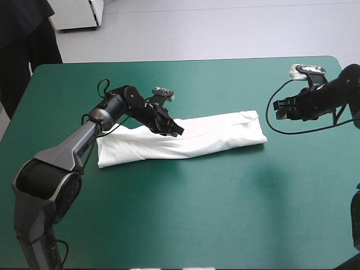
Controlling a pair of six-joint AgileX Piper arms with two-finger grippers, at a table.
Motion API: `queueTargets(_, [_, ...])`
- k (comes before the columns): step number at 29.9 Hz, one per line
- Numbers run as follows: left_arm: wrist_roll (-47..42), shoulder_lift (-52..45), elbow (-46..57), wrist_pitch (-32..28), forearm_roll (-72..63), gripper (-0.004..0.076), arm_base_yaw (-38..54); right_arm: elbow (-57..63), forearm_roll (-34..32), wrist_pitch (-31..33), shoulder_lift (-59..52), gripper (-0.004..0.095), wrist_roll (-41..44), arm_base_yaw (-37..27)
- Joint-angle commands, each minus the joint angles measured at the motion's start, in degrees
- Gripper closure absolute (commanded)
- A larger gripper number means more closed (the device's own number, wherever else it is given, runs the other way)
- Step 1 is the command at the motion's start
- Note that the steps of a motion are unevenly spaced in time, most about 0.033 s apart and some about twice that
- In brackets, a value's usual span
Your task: Fold the cloth
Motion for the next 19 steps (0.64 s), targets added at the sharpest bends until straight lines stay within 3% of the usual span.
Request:
queueTargets(1, [0.18,-1.12,-3.06,-1.37,-2.79,0.0746,-0.33,-1.25,3.63,-1.28,-0.13,0.0387,-1.69,-0.53])
queueTargets(5, [0.18,2.34,-5.63,-0.6,-1.07,0.0746,-0.97,-1.25,4.18,-1.54,1.94,0.0321,-1.8,-0.53])
queueTargets(19, [-2.31,6.99,-7.25,-0.33,4.43,0.0746,-2.6,-5.23,7.05,-1.9,8.85,0.0321,-1.88,0.7])
